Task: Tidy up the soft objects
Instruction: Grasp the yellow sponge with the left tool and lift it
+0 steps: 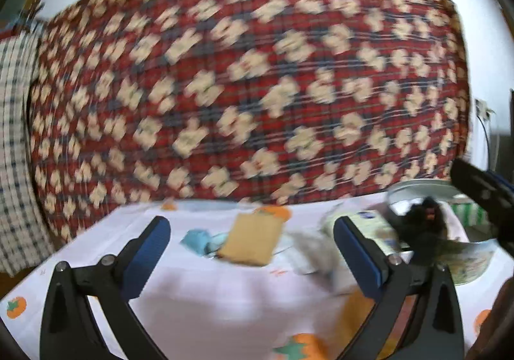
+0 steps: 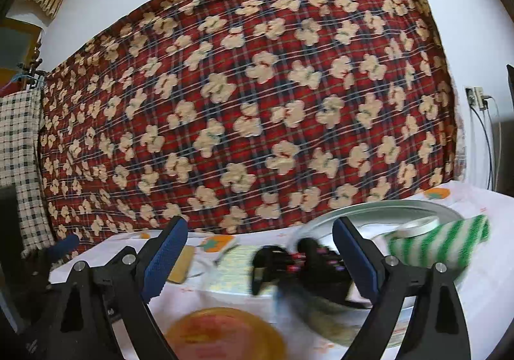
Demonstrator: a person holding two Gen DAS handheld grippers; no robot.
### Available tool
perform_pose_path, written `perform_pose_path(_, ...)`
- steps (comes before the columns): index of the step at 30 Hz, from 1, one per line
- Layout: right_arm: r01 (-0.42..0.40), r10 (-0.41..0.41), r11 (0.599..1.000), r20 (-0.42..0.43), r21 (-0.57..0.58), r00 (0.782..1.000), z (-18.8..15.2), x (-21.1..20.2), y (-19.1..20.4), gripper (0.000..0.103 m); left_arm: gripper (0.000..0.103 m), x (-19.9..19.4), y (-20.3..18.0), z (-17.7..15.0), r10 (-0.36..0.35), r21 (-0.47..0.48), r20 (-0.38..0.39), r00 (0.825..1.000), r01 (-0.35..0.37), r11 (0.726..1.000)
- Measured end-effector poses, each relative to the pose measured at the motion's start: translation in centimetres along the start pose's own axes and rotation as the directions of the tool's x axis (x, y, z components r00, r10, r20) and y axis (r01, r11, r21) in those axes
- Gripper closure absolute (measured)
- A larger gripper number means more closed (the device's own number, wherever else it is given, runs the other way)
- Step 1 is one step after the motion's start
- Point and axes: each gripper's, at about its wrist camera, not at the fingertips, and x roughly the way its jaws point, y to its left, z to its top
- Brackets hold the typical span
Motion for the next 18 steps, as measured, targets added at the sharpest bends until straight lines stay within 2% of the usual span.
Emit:
perform_pose_path(4,-0.026,0.027,0.999,-0.022,0.034,0.999,-0.3,1.0,1.9,0.01,0.0,2.3,4.3,-0.6,0.004,-0.086,-0.076,0.997,-0.011,0.996)
perform_pose_path(8,-0.066,0.069,0.997,-0.11,0.036,0.992,-1.1,2.4,2.5,0.01,0.0,4.9,7.3,-1.2,-0.01,-0.173,-0.166,0.986,-0.019,0.985)
perform_pose_path(13,-0.04,0.048,0.997,-0.124,0.072,0.991,-1.1,2.7,1.4,0.01,0.001,8.6,6.9,-1.0,-0.038,-0.125,-0.228,0.973,0.01,0.992)
perform_pose_path(18,-0.026,0.04,0.995,-0.147,0.095,0.988,-1.0,3.2,0.7,0.01,0.001,13.0,5.3,-0.9,-0.119,-0.106,-0.332,0.936,0.089,0.99)
